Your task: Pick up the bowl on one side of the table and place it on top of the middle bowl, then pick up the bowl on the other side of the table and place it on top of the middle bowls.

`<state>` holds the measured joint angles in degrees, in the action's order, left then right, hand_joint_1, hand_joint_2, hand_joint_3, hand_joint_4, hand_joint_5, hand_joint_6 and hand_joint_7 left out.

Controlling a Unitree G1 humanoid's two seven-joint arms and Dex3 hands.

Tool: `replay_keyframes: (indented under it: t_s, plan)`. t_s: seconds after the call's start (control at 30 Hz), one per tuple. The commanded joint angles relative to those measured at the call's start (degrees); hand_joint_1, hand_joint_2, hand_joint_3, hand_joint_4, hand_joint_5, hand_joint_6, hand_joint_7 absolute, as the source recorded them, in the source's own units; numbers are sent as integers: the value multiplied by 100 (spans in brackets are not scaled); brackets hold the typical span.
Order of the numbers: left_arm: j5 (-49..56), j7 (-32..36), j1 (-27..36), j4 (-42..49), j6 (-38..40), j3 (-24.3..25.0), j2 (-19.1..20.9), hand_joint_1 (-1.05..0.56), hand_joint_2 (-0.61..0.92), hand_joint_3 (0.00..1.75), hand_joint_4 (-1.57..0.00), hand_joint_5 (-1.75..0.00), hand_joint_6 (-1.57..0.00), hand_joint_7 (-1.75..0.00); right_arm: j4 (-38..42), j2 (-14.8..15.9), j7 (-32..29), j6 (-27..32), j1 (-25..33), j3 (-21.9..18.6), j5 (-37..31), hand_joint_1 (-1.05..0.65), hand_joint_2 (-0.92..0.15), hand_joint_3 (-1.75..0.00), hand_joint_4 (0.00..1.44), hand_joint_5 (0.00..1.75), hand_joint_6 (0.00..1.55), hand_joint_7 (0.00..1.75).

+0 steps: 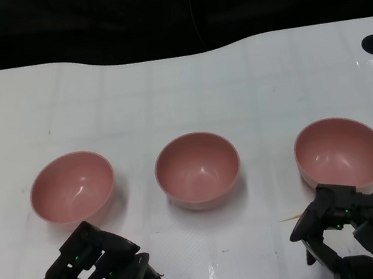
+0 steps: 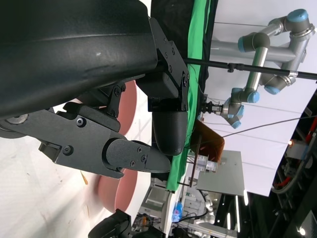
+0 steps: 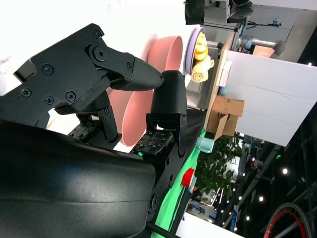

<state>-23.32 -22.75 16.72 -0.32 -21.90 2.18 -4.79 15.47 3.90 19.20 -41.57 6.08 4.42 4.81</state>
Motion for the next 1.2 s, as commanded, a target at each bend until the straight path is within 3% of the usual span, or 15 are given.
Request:
replay_keyframes:
  t_s: [0.03,0.5,0.67,0.8,0.93,0.97,1.07,1.2]
  plan:
    - [-15,-76,10,8,-21,23,65,-37,92,17,-76,-166,-69,-139,20,44,-16,-5,-23,-37,38,-23,-54,-96,83,148,83,110]
    - [-41,-80,7,7,-10,28,61,-38,92,16,-75,-166,-69,-139,-1,18,-22,22,-16,-47,95,-22,-55,-95,82,147,83,110]
    - [-58,-90,2,19,-8,23,54,-39,92,14,-75,-167,-70,-138,55,110,-304,-132,-122,-185,-305,-23,-73,-52,70,115,82,64]
    - [-24,-80,-2,41,-35,23,53,-38,92,15,-75,-167,-70,-138,59,216,-448,-119,-176,-226,-527,-23,-80,-36,62,107,79,41]
    - [-19,-77,-12,38,-30,21,56,-38,92,15,-74,-167,-69,-138,60,392,-1029,-326,-312,-406,-1380,-28,-87,-17,60,98,73,25]
    - [-14,-67,-12,29,-18,20,57,-38,92,15,-74,-167,-69,-138,62,427,-1166,-364,-344,-432,-1549,-33,-90,-9,55,81,69,18]
    - [-10,-57,-13,21,-6,19,59,-38,92,15,-75,-167,-69,-138,90,486,-1415,-425,-385,-427,-1785,-36,-92,-4,53,67,68,12]
    - [-8,-45,-22,1,32,6,60,-39,92,15,-74,-167,-69,-138,-204,738,-2319,-223,-466,-572,-3175,-52,-91,-2,39,54,53,2]
